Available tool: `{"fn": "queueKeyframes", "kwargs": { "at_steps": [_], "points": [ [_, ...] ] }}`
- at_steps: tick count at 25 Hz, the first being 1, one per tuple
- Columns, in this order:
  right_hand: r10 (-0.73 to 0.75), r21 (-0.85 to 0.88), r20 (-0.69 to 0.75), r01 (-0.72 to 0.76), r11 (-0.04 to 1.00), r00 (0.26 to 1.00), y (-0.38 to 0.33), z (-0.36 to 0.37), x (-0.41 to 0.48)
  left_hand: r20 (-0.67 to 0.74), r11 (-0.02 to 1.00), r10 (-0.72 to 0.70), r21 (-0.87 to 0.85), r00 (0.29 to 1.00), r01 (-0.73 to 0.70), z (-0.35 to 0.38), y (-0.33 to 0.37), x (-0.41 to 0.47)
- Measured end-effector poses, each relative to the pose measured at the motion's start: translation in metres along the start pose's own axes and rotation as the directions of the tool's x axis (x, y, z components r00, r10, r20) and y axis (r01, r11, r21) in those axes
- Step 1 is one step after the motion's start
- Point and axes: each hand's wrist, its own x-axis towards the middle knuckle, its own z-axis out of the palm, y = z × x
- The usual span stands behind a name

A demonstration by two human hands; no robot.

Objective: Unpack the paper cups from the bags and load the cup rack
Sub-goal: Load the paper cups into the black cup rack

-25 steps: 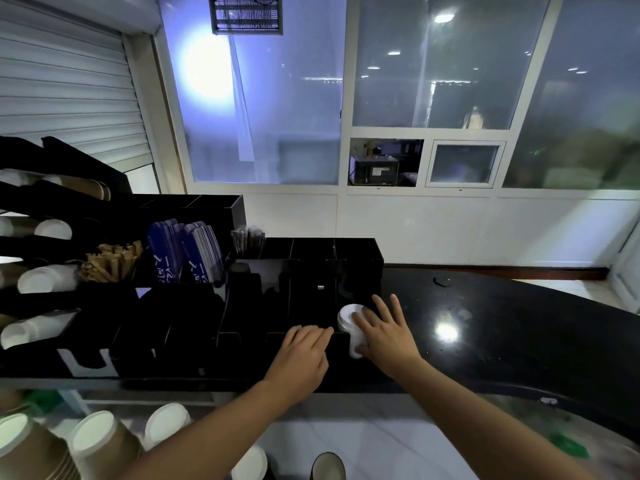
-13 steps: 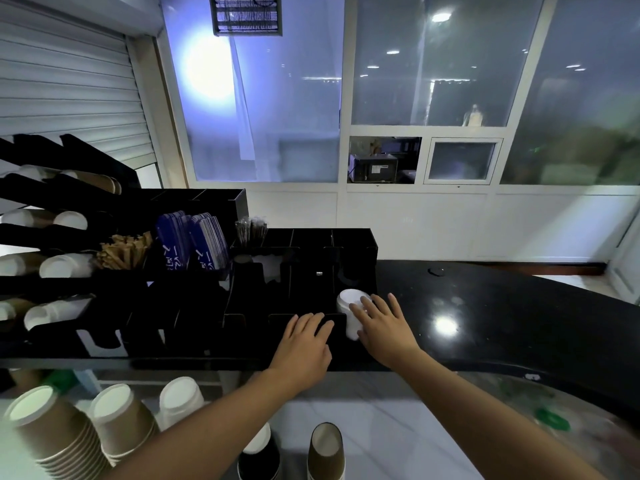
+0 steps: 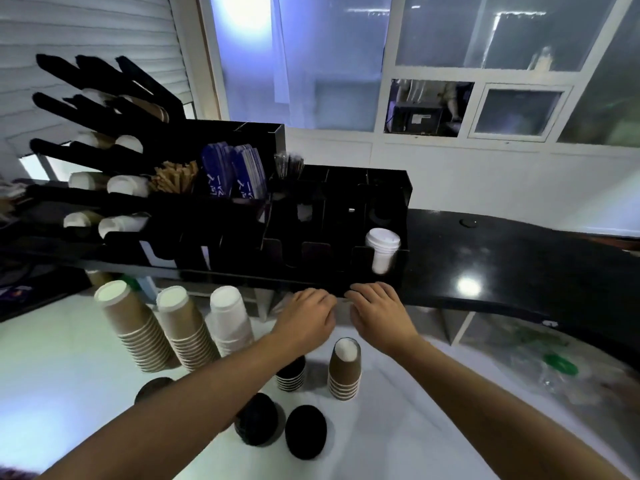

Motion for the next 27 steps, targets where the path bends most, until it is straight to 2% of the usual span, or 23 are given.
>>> {"fn": "queueKeyframes", "kwargs": {
  "at_steps": [4, 6, 8, 10, 11, 13, 15, 16, 21, 27],
  "points": [
    [0.016, 0.062, -0.081, -0.011, 0.998, 0.997, -0.055, 0.008, -0.035, 0.025, 0.993, 0.114, -0.046, 0.993, -0.113, 0.001, -0.013, -0.056],
    [0.05, 0.091, -0.07, -0.043, 0.995, 0.996, -0.088, 0.019, -0.059, 0.079, 0.987, 0.144, -0.083, 0.986, -0.138, 0.007, -0.027, -0.09],
    [0.083, 0.122, 0.003, -0.082, 0.989, 0.997, -0.117, 0.036, -0.085, 0.115, 0.985, 0.17, -0.056, 0.979, -0.164, 0.02, -0.043, -0.124],
    [0.149, 0.158, 0.161, -0.175, 0.972, 0.976, -0.139, 0.053, -0.106, 0.193, 0.983, 0.163, -0.111, 0.968, -0.144, 0.037, -0.058, -0.153],
    [0.197, 0.165, 0.281, -0.25, 0.954, 0.939, -0.149, 0.059, -0.114, 0.24, 0.986, 0.147, -0.115, 0.96, -0.122, 0.046, -0.065, -0.167],
    [0.269, 0.134, 0.521, -0.388, 0.912, 0.811, -0.167, 0.074, -0.128, 0.34, 0.993, 0.107, -0.086, 0.934, -0.082, 0.063, -0.078, -0.197],
    [0.3, 0.094, 0.66, -0.472, 0.877, 0.689, -0.178, 0.087, -0.138, 0.424, 0.999, 0.04, -0.022, 0.905, -0.034, 0.077, -0.087, -0.223],
    [0.305, 0.083, 0.689, -0.491, 0.867, 0.657, -0.182, 0.094, -0.14, 0.458, 1.0, 0.005, 0.0, 0.889, -0.006, 0.082, -0.089, -0.232],
    [0.367, 0.046, 0.694, -0.546, 0.836, 0.62, -0.19, 0.133, -0.146, 0.451, 0.998, -0.04, -0.029, 0.892, 0.06, 0.092, -0.085, -0.247],
    [0.406, 0.096, 0.589, -0.559, 0.823, 0.699, -0.199, 0.145, -0.151, 0.397, 0.999, -0.024, -0.019, 0.917, 0.035, 0.096, -0.084, -0.253]
  ]
}}
